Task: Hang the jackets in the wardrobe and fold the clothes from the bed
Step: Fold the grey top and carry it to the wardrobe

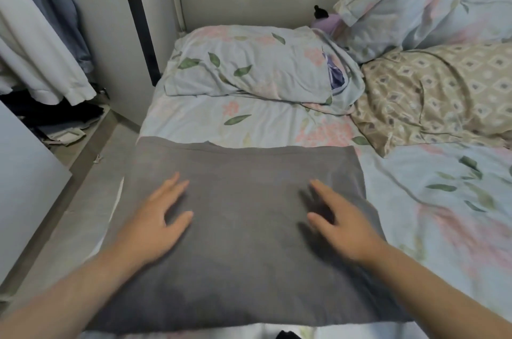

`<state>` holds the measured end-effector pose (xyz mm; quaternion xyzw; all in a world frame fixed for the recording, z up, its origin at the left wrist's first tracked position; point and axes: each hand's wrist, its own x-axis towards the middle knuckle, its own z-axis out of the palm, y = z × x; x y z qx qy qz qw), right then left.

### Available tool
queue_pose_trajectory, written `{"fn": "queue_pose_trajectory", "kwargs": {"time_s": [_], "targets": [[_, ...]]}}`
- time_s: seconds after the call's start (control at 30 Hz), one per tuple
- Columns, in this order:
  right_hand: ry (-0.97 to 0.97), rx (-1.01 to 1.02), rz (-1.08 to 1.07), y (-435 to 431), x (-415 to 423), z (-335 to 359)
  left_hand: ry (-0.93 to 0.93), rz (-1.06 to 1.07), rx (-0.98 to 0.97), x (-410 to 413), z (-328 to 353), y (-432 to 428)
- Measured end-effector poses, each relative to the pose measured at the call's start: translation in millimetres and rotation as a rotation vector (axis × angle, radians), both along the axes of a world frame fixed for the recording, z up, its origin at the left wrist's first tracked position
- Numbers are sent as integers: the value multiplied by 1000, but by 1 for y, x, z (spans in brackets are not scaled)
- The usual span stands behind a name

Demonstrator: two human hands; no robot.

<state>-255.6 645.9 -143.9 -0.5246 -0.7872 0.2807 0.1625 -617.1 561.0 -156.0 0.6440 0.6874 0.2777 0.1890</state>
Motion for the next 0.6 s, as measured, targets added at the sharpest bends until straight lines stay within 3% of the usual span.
{"fn": "queue_pose_trajectory", "kwargs": {"time_s": [0.07,0.13,0.2,0.33,0.4,0.5,0.6], "targets": [[-287,167,296,-40,5,-11,245,-261,-11,18,-3,-49],[-458,206,431,-69,10,-17,524,-442,-69,30,-8,-85],[-518,262,470,-90,22,-20,669,-455,-70,31,-12,-107],[-547,385,415,-115,56,-15,751,-265,47,9,-12,-125],[-560,433,335,-117,73,-7,738,-173,27,-5,-9,-131],[-521,393,172,-114,96,5,481,61,-24,-20,1,-139],[-276,216,-107,-111,106,23,190,347,-59,-24,17,-136]]}}
